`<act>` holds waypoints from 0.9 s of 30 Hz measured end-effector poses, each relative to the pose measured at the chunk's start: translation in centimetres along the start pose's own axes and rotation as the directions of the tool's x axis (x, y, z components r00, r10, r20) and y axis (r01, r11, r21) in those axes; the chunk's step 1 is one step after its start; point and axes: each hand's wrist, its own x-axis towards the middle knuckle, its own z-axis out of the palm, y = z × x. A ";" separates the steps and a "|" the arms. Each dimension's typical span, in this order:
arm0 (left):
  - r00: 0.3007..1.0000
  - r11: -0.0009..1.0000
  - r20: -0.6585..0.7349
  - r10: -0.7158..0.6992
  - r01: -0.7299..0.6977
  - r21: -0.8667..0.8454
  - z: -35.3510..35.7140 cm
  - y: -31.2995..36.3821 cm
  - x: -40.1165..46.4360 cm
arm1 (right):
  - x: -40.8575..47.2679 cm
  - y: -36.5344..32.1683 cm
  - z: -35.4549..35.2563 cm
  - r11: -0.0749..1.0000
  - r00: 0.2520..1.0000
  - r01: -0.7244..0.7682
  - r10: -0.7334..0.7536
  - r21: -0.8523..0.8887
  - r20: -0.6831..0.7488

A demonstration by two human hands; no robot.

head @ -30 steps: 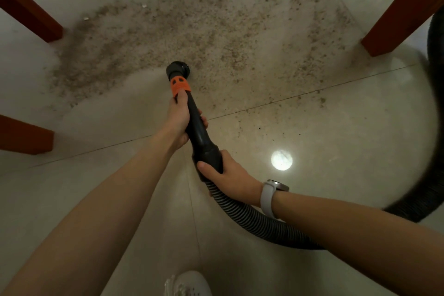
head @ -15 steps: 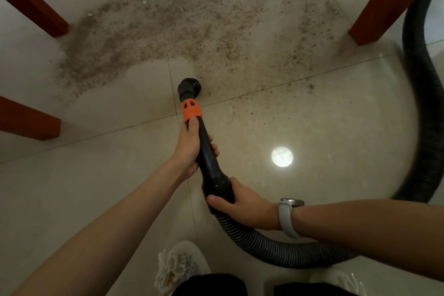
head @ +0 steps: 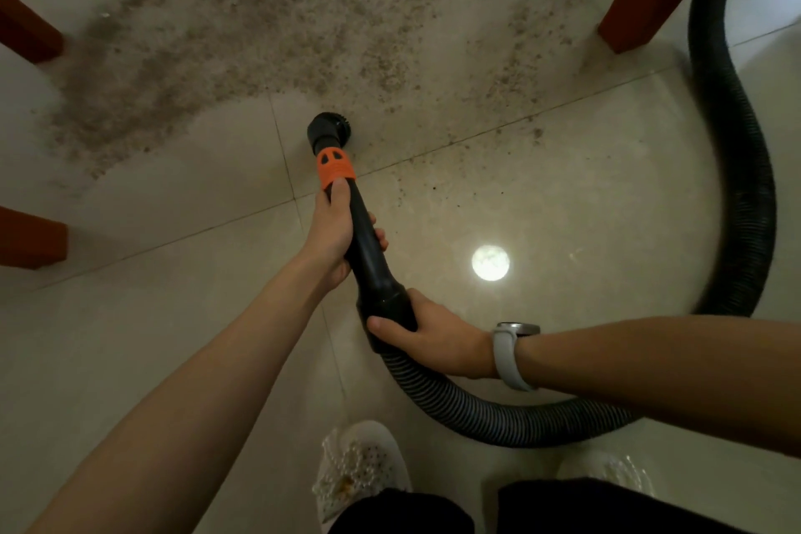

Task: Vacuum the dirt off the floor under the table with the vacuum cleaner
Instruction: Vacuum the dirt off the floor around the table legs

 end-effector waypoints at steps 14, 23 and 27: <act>0.997 0.997 -0.032 -0.072 0.073 0.010 0.4 7.0 7.0 | 6.5 -4.6 -2.0 0.985 0.980 0.044 -0.010 0.168 -0.198; 1.000 0.998 -0.019 0.025 -0.024 0.051 -0.8 1.1 2.9 | 2.6 -0.9 -0.5 1.000 0.999 0.019 -0.020 0.015 0.035; 0.996 0.993 -0.003 0.085 -0.085 0.085 -0.5 -0.5 0.0 | 1.3 0.5 -0.1 1.000 0.994 0.007 -0.005 -0.016 0.111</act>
